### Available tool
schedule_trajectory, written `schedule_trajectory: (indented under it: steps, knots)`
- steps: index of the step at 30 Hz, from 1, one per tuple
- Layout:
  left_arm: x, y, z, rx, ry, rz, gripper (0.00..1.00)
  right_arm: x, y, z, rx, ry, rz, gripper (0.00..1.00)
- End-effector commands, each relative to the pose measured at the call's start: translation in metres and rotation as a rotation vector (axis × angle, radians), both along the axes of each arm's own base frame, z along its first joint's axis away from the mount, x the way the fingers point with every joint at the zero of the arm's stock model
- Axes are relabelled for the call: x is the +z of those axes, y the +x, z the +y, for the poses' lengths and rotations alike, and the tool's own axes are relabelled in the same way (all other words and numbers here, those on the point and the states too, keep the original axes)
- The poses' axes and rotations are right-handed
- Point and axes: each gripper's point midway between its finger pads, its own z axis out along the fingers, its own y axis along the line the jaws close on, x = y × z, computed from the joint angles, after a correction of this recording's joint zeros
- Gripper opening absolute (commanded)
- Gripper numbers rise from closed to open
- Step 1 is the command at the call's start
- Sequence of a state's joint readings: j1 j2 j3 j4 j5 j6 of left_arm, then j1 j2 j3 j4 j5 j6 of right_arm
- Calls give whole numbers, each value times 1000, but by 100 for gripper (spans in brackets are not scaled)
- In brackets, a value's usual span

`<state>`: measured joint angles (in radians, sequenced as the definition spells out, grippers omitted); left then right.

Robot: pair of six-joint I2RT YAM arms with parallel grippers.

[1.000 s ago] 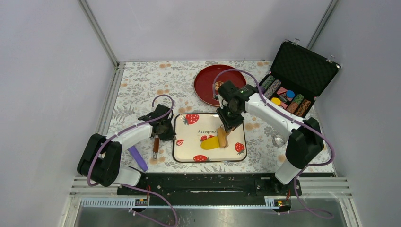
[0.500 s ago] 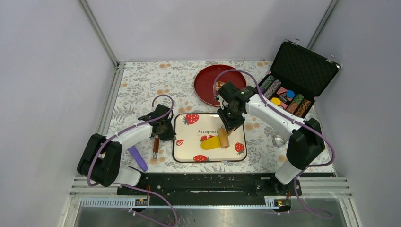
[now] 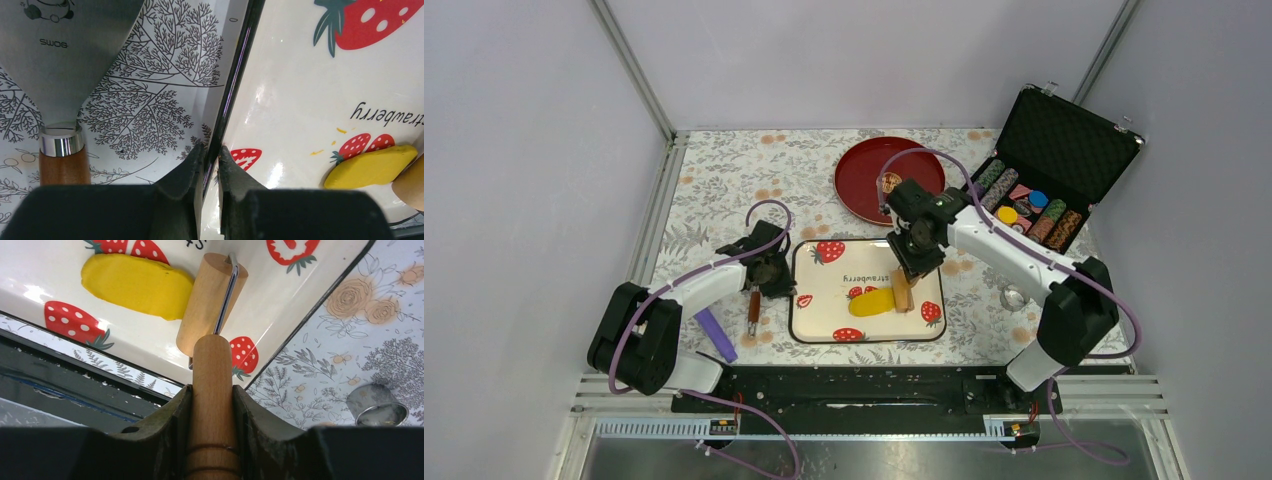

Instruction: Roll out the dumpling wrappers from the dough

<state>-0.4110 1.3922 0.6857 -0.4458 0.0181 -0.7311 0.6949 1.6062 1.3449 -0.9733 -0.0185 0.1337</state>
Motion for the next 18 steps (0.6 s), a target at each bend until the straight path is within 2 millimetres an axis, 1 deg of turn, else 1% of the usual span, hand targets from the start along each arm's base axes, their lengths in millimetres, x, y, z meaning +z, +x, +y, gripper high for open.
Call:
schedule_trajectory:
  steps: [1,6,10,14,17,18]
  knots:
    - [-21,-19,48,54,215,76,0,7,-3,-17,-28,-47,-44,0]
    - [-22,-19,48,55,216,77,0,26,-4,-7,-28,36,-51,0]
    - [-21,-19,48,55,215,77,0,42,-6,10,-9,122,-34,0]
    - [-22,-19,48,56,218,77,0,60,-2,24,-11,187,-35,0]
    - [-22,-19,48,54,218,78,0,65,5,32,-10,200,-32,0]
    - [-22,-19,48,53,217,77,0,63,6,34,-9,193,-26,0]
